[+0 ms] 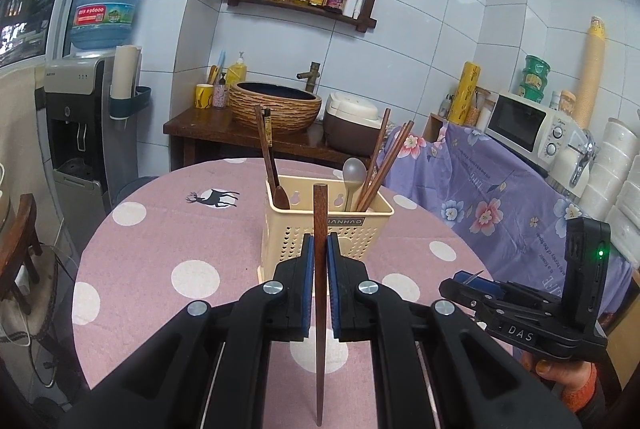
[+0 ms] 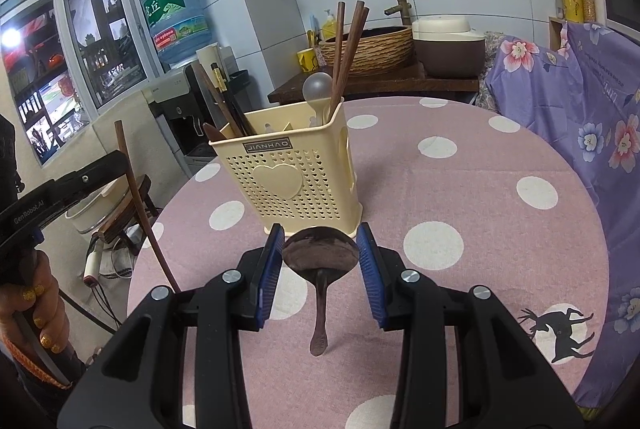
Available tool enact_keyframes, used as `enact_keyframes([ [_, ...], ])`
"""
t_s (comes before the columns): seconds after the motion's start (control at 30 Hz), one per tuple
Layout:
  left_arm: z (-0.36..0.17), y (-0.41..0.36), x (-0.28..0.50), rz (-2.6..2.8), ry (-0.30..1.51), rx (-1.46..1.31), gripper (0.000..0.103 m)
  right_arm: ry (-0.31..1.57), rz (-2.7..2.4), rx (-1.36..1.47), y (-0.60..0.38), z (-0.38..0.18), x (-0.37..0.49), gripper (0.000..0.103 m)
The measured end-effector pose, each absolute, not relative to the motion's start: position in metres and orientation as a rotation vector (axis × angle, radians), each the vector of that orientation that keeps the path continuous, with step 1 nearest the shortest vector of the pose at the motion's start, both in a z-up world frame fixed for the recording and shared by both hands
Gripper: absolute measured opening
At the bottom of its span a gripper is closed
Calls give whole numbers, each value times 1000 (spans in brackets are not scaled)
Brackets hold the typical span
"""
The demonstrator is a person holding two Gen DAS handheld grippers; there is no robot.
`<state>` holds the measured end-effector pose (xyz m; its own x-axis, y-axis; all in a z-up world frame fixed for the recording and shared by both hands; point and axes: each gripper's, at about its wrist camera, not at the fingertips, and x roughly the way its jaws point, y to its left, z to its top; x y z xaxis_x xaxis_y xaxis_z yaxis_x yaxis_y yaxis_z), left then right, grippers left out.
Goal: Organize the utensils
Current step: 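Lift the chopstick over the holder with the left gripper while the right lifts the spoon there, then lower the chopstick and metal spoon into the holder and open both grippers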
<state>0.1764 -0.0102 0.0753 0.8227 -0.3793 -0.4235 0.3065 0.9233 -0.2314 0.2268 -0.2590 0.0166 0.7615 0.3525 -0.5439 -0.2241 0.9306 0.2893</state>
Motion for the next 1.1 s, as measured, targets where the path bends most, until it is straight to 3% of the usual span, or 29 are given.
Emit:
enact_keyframes([
  [0.2, 103, -12, 182, -390, 431, -146, 8, 582, 357, 207, -256, 47, 240, 38],
  [0.6, 225, -31, 250, -305, 193, -134, 8, 323, 341, 115, -232, 174, 302, 38],
  [0.73, 214, -45, 272, -266, 194, -90, 8, 331, 303, 90, -222, 159, 328, 38],
  [1.1, 117, -50, 289, -243, 329, -111, 8, 428, 249, 31, -211, 69, 337, 38],
])
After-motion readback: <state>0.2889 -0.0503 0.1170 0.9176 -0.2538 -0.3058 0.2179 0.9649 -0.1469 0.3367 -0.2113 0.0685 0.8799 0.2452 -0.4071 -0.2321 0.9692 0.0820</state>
